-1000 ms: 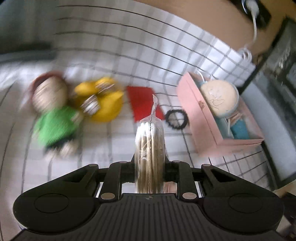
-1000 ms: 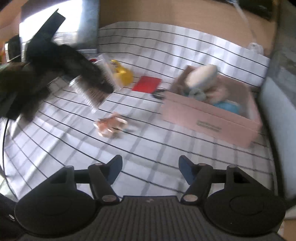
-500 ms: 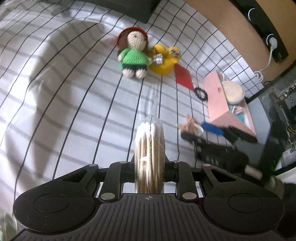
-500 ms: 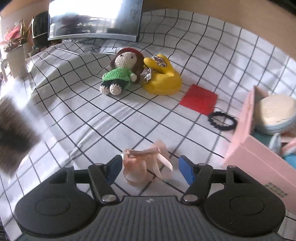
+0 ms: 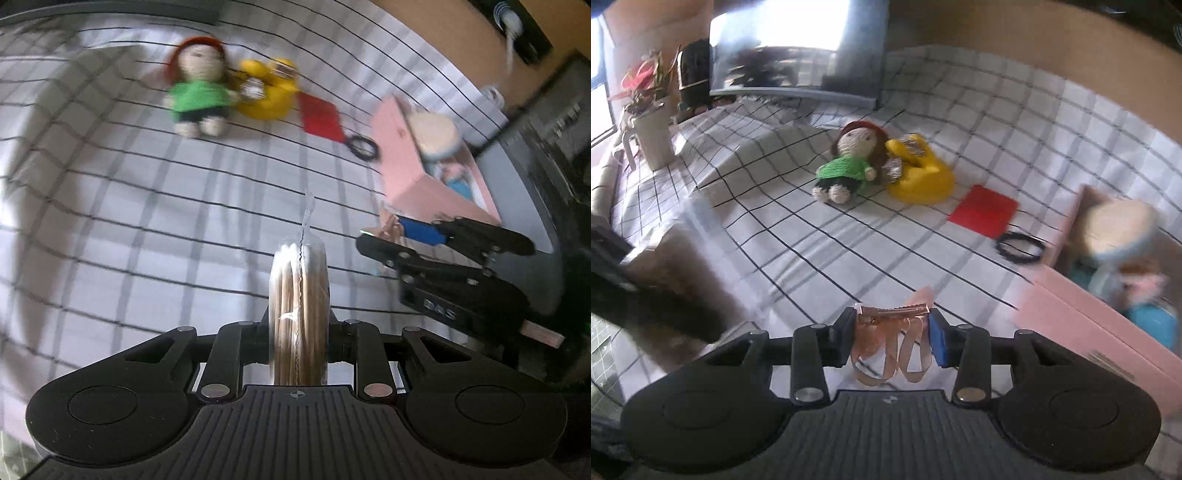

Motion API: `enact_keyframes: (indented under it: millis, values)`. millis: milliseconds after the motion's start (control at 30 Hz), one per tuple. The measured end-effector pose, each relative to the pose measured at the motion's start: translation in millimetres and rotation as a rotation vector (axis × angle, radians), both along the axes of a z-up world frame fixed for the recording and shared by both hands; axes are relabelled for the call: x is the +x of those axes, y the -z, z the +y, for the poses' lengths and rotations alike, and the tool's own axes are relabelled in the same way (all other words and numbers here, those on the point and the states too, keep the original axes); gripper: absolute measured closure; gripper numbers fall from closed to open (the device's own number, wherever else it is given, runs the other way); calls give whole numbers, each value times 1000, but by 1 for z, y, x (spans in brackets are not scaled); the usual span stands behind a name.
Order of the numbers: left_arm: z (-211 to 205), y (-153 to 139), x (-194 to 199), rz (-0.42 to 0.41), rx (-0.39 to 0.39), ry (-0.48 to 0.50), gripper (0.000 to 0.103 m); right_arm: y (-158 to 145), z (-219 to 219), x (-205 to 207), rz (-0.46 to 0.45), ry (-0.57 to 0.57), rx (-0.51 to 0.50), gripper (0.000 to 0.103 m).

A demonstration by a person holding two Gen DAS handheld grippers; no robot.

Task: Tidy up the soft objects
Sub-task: 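Grasp the peach ribbon with the right gripper while the left gripper holds the swabs, then drop the swab packet into the pink box with the left gripper while the right gripper drops the ribbon in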

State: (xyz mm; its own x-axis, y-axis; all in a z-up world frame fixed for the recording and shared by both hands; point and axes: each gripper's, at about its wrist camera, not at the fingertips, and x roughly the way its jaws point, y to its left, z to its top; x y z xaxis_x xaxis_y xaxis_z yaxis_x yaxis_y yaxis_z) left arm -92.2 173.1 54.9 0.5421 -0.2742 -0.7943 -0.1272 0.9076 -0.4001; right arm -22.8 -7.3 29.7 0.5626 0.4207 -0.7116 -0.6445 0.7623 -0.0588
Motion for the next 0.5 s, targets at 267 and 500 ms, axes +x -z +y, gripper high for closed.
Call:
enact_keyframes:
  millis: [267,500]
  values:
    - [-69,1,36,36,-50,267,78,-31,-86,-45,-69,216,-3,63]
    - [-133,-44,93,-67,-18,473,78,-44,-146,-77,-122,408,28,63]
